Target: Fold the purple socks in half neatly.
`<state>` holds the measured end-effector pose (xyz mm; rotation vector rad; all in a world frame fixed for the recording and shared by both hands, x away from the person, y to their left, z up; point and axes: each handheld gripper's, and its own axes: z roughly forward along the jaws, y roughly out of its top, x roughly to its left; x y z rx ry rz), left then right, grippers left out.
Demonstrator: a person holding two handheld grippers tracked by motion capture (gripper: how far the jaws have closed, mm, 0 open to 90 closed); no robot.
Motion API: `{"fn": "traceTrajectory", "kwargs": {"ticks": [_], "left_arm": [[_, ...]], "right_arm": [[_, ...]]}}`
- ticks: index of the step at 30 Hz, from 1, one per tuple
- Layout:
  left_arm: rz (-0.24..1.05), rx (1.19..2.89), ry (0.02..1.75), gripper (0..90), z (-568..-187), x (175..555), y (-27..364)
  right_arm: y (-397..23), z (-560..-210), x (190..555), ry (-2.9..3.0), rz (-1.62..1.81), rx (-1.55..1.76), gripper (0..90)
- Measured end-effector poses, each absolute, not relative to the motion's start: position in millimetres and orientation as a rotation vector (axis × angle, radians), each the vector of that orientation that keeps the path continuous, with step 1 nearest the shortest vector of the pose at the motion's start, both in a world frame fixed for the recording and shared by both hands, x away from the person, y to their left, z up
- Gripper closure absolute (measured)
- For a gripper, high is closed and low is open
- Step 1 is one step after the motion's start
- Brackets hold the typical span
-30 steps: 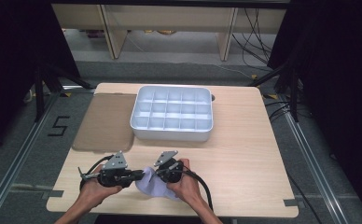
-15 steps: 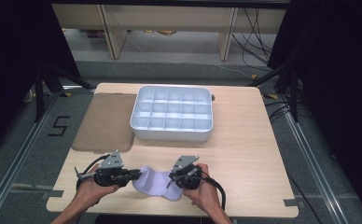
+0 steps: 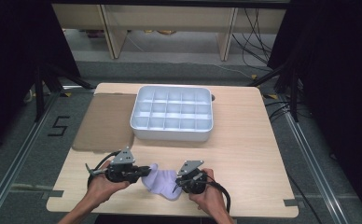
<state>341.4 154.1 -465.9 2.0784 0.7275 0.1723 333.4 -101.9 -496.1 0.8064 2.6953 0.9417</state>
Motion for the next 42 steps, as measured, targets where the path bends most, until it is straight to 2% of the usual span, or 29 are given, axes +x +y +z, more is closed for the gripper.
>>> {"fn": "traceTrajectory", "kwargs": {"ticks": [21,28,34,36,38,39,42], "left_arm": [[0.073,2.138,0.723,82.0,-488,348,110],[0.034,2.121,0.717,73.4,-489,348,99],[0.007,2.045,0.733,49.9,-473,348,107],[0.037,2.000,0.756,46.6,-466,350,116],[0.057,1.990,0.767,48.3,-465,353,124],[0.109,2.011,0.769,51.7,-467,353,129],[0.155,2.104,0.731,67.5,-481,350,135]], "right_arm": [[-105,-497,336,2.710,0.973,0.797,86.0],[-110,-492,337,2.676,1.008,0.794,84.9],[-118,-488,340,2.656,1.030,0.799,84.5],[-122,-485,339,2.628,1.034,0.865,84.2],[-126,-484,339,2.595,1.060,0.859,84.2],[-126,-483,338,2.588,1.053,0.873,84.1],[-129,-481,340,2.575,1.091,0.852,84.0]]}}
